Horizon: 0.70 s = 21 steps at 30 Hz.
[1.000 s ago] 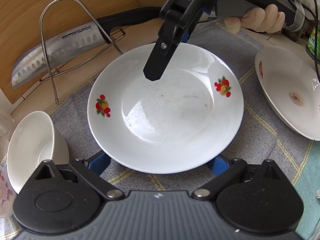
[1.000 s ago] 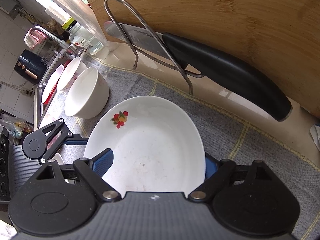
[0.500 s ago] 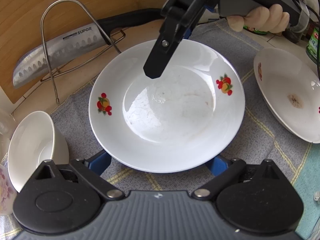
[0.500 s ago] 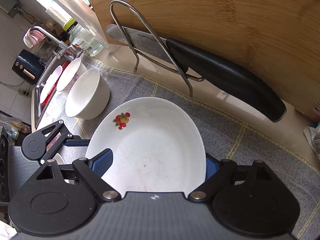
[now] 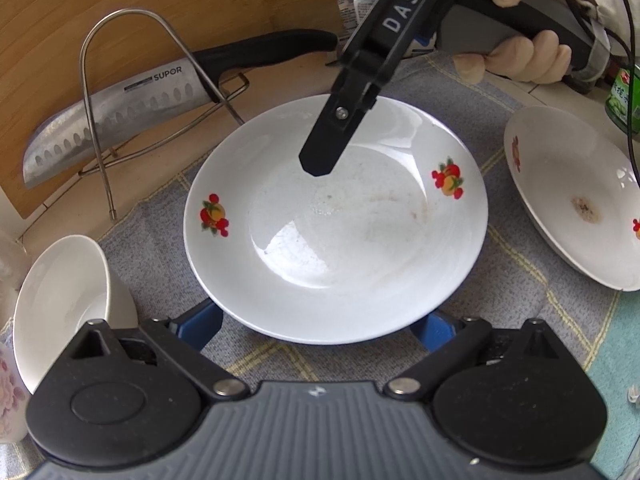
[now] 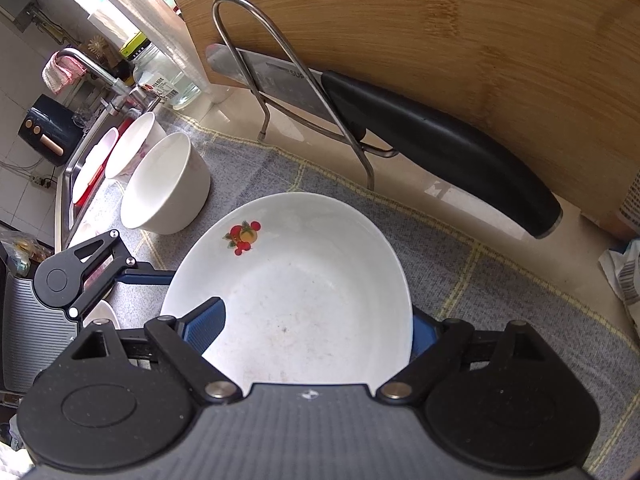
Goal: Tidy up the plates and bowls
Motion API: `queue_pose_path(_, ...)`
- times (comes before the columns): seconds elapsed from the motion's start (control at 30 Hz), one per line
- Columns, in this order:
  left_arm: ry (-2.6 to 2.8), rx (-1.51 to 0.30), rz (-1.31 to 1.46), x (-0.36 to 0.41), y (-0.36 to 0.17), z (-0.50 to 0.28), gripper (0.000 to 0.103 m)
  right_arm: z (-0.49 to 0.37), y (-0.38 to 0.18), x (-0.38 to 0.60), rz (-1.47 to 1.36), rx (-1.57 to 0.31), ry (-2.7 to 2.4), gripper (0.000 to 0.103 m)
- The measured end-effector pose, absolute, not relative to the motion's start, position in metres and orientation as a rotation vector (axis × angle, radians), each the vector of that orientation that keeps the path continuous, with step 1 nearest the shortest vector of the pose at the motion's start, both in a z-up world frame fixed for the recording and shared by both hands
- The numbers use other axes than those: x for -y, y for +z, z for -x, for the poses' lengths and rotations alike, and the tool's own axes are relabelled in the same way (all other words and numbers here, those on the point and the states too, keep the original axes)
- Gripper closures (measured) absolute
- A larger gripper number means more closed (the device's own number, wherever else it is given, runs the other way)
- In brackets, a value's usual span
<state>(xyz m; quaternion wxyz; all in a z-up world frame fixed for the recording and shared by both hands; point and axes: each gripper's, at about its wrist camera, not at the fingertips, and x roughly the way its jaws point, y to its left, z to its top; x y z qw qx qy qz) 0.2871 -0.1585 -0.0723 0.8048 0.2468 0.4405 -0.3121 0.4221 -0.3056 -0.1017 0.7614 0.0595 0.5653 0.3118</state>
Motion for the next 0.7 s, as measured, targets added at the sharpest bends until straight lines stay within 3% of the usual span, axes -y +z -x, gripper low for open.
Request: queue_pose_path(0.7,-0.795,-0.961,-0.467,0.1495,-0.0766,-0.2958,0.004,-0.4201,-0.1029,0.3079,-0.094,-1.209,0.724,0.008)
